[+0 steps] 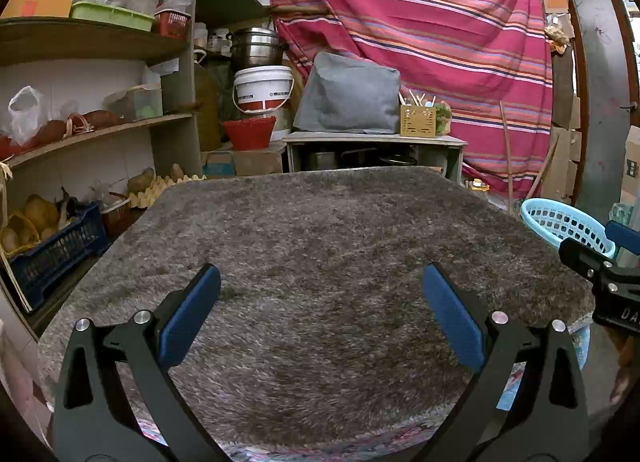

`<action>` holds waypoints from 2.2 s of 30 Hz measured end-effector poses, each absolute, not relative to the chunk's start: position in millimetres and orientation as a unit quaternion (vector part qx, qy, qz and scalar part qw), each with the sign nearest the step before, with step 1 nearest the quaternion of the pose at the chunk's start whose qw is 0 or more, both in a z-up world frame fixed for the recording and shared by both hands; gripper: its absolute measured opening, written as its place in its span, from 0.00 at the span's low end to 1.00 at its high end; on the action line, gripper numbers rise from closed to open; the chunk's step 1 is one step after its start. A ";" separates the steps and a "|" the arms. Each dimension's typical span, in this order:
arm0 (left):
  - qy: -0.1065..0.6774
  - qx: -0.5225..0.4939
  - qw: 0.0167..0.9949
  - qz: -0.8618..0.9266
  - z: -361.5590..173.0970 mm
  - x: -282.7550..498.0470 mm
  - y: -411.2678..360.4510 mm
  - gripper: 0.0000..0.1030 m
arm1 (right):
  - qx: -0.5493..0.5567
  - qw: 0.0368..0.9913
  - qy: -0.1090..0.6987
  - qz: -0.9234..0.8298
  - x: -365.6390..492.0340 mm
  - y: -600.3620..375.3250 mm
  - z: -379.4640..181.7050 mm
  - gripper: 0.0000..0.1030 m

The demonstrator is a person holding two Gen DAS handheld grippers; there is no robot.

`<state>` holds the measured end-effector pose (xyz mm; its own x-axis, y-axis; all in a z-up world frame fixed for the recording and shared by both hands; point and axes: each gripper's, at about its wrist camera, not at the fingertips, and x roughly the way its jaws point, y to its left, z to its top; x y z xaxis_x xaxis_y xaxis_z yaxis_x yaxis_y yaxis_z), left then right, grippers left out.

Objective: Collect trash

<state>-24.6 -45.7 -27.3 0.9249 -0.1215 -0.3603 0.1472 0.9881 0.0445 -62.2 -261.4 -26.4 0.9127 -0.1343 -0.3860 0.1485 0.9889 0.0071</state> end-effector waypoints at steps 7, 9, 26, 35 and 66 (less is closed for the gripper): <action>0.175 0.040 0.982 -0.062 -27.4 -26.8 -47.7 0.95 | 0.024 0.978 0.195 -0.069 -63.8 -262.7 -24.8 0.96; 0.176 0.039 0.982 -0.060 -27.6 -27.0 -47.9 0.95 | 0.023 0.979 0.193 -0.070 -64.1 -263.0 -24.5 0.96; 0.173 0.039 0.983 -0.056 -26.6 -27.6 -48.6 0.95 | 0.020 0.979 0.192 -0.068 -64.2 -262.8 -26.4 0.96; 0.173 0.039 0.983 -0.055 -26.9 -27.5 -46.9 0.95 | 0.019 0.979 0.194 -0.067 -63.9 -261.4 -26.8 0.96; 0.174 0.044 0.983 -0.048 -27.3 -28.1 -48.0 0.95 | 0.026 0.979 0.194 -0.064 -66.3 -266.4 -25.8 0.96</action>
<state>-28.1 -48.0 -27.3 0.9349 -0.0799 -0.3459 0.1103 0.9915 0.0693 -66.3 -266.4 -25.8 0.9170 -0.1149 -0.3821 0.1350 0.9905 0.0262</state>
